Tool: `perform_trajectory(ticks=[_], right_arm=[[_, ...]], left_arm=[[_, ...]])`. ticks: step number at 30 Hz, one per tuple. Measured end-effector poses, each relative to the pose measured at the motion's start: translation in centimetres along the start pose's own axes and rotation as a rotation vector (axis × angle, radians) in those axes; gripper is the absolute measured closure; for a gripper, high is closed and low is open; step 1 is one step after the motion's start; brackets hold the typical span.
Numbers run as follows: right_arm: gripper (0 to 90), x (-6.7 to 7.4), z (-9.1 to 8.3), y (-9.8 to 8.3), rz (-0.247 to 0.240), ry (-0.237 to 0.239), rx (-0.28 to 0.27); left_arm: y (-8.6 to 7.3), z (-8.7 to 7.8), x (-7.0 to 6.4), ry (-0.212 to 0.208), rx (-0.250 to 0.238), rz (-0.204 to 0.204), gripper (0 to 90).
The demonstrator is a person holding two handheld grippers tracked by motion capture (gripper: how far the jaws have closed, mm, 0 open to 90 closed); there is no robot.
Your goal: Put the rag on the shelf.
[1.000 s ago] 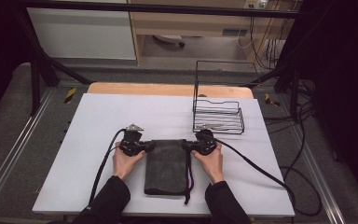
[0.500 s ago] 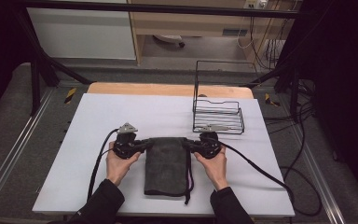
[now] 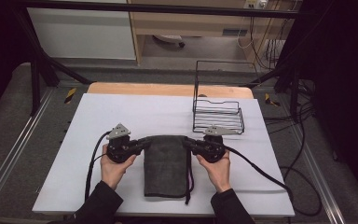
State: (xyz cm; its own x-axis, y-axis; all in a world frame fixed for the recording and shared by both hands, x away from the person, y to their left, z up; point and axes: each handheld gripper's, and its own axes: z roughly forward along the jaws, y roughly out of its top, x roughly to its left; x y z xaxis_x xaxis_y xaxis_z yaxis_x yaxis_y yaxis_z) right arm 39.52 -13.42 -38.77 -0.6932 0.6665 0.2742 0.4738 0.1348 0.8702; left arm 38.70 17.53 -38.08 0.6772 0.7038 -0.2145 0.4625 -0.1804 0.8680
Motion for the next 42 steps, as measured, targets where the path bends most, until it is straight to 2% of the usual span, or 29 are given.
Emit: perform_trajectory(ticks=[7,21,32,42], right_arm=[[80.0,1.0,-1.0,0.4,-0.026,-0.007,-0.048],[80.1,1.9,-3.0,1.6,-0.064,-0.012,-0.123],[80.2,3.0,-5.2,3.1,-0.108,-0.027,-0.200],[80.3,3.2,-7.1,4.1,-0.118,-0.053,-0.275]], left_arm=[[0.5,-0.9,-1.0,0.008,-0.038,0.019,79.7],[1.5,-2.3,-2.1,-0.011,-0.105,0.034,79.6],[3.2,-3.1,-3.5,-0.009,-0.174,0.084,79.6],[5.1,-3.1,-4.7,-0.020,-0.246,0.100,79.7]])
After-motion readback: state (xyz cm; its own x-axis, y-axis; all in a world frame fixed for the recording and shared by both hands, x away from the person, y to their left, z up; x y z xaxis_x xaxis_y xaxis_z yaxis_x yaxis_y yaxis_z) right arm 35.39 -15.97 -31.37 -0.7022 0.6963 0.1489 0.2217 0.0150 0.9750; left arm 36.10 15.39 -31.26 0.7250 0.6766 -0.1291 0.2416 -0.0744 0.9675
